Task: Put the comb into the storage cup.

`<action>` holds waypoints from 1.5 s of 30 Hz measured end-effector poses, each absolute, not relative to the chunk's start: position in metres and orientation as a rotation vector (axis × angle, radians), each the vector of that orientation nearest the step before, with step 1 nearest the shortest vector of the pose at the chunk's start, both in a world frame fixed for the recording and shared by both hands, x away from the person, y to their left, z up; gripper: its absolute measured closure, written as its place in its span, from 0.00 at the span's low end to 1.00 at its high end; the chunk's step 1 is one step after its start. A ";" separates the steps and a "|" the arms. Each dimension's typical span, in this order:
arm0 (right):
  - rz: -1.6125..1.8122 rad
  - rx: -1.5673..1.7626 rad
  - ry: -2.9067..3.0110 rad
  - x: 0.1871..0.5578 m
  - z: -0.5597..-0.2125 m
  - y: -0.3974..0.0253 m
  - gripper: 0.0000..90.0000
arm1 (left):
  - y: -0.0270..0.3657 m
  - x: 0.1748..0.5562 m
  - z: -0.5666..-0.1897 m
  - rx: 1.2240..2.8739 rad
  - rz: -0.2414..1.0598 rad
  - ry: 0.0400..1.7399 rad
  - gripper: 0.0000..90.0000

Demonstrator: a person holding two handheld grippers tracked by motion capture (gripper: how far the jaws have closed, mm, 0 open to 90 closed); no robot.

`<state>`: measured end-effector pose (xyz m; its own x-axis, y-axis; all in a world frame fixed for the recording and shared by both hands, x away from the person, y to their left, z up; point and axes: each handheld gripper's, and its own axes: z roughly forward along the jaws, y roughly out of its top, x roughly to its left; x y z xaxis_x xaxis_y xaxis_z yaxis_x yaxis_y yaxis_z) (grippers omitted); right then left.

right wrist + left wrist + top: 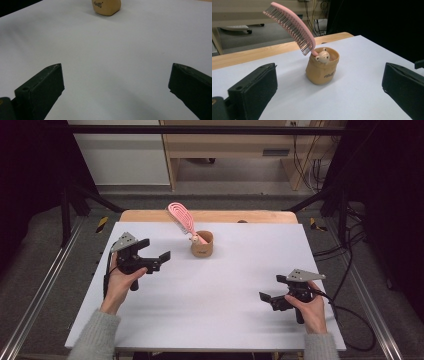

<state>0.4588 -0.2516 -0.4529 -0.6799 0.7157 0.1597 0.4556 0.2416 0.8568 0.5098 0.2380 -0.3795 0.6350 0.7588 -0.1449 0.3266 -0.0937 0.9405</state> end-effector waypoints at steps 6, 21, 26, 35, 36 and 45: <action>1.411 1.094 2.254 0.459 -0.453 -0.251 0.01 | 0.245 0.500 -0.392 1.717 0.444 0.885 0.00; 1.402 1.095 2.257 0.459 -0.455 -0.250 0.01 | 0.260 0.478 -0.425 1.788 0.428 0.873 0.00; 1.398 1.093 2.260 0.459 -0.455 -0.249 0.01 | 0.268 0.473 -0.436 1.808 0.425 0.889 0.01; 1.397 1.091 2.261 0.459 -0.455 -0.249 0.01 | 0.281 0.465 -0.450 1.816 0.427 0.915 0.01; 1.396 1.090 2.261 0.459 -0.456 -0.249 0.01 | 0.282 0.465 -0.452 1.820 0.428 0.916 0.01; 1.381 1.093 2.277 0.459 -0.458 -0.249 0.01 | 0.285 0.464 -0.459 1.828 0.429 0.926 0.01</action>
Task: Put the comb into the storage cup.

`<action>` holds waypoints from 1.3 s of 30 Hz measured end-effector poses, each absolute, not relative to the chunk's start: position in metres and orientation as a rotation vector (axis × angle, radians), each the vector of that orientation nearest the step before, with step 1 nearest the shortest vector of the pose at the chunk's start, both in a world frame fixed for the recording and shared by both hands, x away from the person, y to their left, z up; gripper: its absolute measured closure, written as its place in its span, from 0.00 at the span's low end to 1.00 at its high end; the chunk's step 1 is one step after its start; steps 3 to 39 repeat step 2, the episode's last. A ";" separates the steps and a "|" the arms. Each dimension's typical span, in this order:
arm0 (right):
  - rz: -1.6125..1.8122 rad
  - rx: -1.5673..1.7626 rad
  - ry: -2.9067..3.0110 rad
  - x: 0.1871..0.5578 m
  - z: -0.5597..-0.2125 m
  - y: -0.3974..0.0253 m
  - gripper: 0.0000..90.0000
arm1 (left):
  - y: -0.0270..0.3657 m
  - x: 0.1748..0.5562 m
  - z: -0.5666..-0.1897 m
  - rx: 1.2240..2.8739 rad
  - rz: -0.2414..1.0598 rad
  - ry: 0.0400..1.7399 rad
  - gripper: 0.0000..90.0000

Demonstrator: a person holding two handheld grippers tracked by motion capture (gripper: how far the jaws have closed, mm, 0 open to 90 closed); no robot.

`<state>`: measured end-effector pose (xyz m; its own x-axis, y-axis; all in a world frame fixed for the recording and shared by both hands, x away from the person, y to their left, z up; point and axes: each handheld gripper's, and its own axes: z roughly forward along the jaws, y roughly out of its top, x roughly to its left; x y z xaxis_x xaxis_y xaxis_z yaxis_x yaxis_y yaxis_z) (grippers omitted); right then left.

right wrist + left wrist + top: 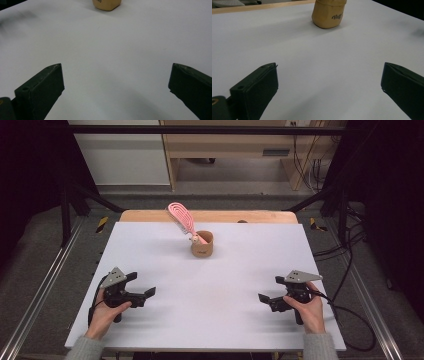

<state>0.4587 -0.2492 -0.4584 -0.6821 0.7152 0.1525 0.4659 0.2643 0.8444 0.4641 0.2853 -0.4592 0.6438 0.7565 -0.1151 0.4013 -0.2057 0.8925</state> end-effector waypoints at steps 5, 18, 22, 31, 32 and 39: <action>1.377 1.091 2.278 0.459 -0.459 -0.249 0.01 | 0.286 0.464 -0.460 1.828 0.431 0.930 0.01; 1.377 1.091 2.278 0.459 -0.459 -0.249 0.01 | 0.286 0.464 -0.460 1.828 0.431 0.930 0.01; 1.377 1.091 2.278 0.459 -0.459 -0.249 0.01 | 0.286 0.464 -0.460 1.828 0.431 0.930 0.01; 1.377 1.091 2.278 0.459 -0.459 -0.249 0.01 | 0.286 0.464 -0.460 1.828 0.431 0.930 0.01; 1.377 1.091 2.278 0.459 -0.459 -0.249 0.01 | 0.286 0.464 -0.460 1.828 0.431 0.930 0.01; 1.377 1.091 2.278 0.459 -0.459 -0.249 0.01 | 0.286 0.464 -0.460 1.828 0.431 0.930 0.01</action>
